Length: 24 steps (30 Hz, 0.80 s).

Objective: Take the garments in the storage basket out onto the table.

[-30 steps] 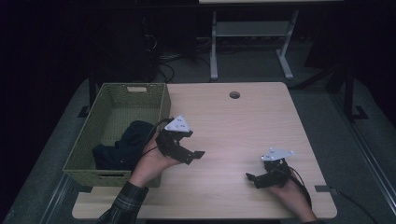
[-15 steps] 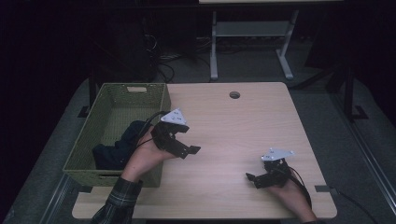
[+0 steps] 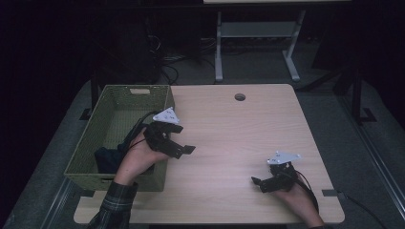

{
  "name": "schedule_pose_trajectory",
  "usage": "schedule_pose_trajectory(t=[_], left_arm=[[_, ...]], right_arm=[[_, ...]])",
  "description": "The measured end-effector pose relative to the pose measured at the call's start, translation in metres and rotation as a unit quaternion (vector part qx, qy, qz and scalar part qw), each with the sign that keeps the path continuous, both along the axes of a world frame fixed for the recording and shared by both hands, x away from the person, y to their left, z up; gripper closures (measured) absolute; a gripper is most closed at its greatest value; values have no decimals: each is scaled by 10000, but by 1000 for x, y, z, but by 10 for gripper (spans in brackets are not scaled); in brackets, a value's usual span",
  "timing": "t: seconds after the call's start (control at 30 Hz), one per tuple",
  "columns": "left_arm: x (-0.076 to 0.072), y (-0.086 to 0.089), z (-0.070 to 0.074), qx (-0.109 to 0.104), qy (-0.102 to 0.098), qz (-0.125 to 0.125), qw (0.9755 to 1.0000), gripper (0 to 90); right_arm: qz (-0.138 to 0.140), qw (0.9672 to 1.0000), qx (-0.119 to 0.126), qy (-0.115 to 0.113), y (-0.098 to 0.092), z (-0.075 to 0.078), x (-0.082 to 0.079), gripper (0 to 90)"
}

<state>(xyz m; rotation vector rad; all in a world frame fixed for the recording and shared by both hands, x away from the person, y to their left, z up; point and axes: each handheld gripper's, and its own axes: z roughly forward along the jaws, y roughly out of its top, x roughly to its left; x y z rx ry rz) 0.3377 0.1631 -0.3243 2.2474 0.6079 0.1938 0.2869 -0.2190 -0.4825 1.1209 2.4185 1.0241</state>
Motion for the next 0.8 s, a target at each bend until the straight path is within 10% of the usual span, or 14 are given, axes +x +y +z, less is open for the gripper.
schedule_pose_trajectory(t=[0.8], left_arm=[[2,46,9,213,-112,488,9985,141]], right_arm=[[0,10000,-1,-1,0,0,0,32]])
